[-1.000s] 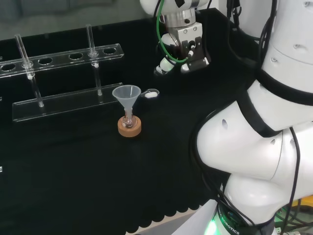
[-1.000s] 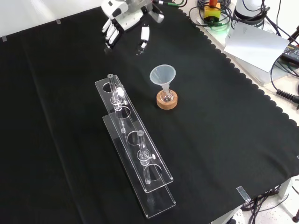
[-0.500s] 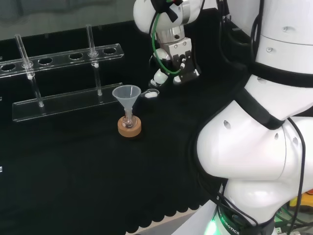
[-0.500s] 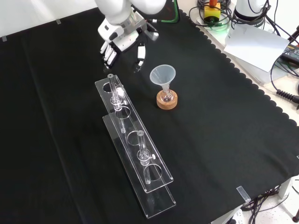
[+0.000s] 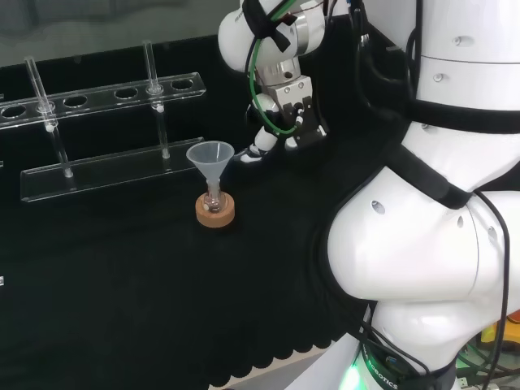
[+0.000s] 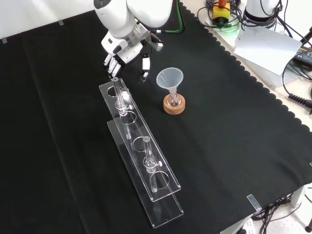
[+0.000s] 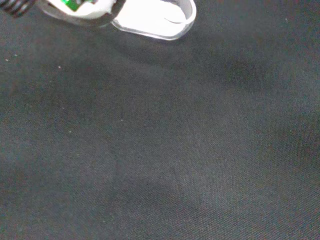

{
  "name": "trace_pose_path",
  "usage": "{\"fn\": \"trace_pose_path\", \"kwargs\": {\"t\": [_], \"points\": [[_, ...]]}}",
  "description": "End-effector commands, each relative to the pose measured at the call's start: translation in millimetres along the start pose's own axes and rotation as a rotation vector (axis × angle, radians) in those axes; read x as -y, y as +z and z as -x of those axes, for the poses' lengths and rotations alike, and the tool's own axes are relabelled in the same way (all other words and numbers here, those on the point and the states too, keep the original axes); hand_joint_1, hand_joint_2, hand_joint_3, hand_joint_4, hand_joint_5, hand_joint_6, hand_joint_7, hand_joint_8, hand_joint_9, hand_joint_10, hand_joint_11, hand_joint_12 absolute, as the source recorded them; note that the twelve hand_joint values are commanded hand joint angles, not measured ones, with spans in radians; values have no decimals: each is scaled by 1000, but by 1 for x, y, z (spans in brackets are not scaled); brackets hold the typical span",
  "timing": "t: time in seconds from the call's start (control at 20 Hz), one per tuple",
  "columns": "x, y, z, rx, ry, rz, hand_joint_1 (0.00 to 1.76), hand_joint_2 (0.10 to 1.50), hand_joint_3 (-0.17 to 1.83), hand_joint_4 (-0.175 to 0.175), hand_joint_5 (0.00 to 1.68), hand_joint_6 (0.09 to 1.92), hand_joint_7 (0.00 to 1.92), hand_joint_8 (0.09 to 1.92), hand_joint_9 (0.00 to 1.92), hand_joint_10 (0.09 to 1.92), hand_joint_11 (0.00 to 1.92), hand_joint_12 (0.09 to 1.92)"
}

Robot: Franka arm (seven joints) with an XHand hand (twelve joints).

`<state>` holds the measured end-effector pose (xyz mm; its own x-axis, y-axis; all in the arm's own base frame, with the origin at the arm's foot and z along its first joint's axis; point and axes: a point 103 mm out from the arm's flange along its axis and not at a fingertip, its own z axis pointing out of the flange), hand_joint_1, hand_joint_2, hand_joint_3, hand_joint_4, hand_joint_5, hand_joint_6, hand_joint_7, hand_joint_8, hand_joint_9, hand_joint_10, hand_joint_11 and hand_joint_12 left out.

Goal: Pick up the weighing funnel.

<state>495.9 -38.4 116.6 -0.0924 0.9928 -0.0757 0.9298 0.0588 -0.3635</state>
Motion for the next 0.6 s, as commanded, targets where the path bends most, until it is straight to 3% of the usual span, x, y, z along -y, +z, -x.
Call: {"fn": "trace_pose_path", "kwargs": {"t": [0.05,0.6], "points": [[-4,8,2,-4,4,0,851,655,545,-63,579,87,434,693,695,559,427,1298],[-17,21,-4,12,-21,-8,854,648,564,-63,585,87,435,691,700,552,430,1296]]}}
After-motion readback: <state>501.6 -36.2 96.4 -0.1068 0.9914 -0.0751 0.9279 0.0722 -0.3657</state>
